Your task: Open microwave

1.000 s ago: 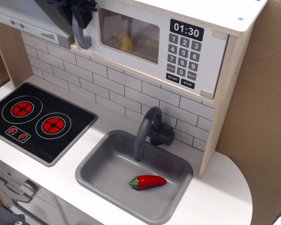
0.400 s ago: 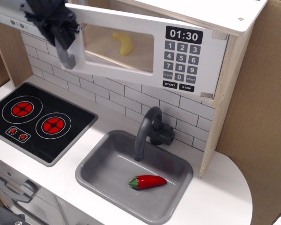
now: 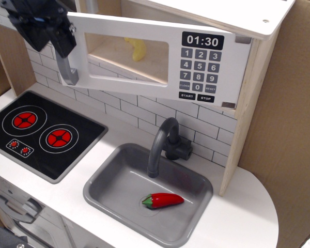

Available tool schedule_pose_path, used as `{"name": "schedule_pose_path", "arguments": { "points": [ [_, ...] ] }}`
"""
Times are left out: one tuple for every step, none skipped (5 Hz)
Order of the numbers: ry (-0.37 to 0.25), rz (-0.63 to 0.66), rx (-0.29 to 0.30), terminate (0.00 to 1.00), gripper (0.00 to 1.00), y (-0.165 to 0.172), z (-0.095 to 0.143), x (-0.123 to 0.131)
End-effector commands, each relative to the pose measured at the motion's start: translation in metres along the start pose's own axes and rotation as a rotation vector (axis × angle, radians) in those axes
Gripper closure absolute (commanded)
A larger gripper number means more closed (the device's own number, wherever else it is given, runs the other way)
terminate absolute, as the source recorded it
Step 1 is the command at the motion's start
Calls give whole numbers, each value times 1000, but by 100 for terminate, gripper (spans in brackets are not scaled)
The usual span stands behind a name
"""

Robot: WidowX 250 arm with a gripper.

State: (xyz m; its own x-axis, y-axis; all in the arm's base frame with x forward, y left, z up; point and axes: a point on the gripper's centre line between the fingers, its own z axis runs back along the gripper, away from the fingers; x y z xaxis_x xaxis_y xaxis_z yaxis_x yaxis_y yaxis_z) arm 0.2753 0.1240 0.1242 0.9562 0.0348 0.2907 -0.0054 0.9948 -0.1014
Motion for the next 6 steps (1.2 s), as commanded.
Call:
{"name": "schedule_pose_path", "arguments": {
  "points": [
    [-18,105,-24,0,0,-17,57,35],
    [-16,204,4,0,0,-11,46,67],
    [1,283,37,0,0,-1,30,89],
    [5,258,93,0,0,5,10,89],
    [20,222,139,0,0,7,-5,78],
    [39,161,164,0,0,3,-14,58]
  ]
}}
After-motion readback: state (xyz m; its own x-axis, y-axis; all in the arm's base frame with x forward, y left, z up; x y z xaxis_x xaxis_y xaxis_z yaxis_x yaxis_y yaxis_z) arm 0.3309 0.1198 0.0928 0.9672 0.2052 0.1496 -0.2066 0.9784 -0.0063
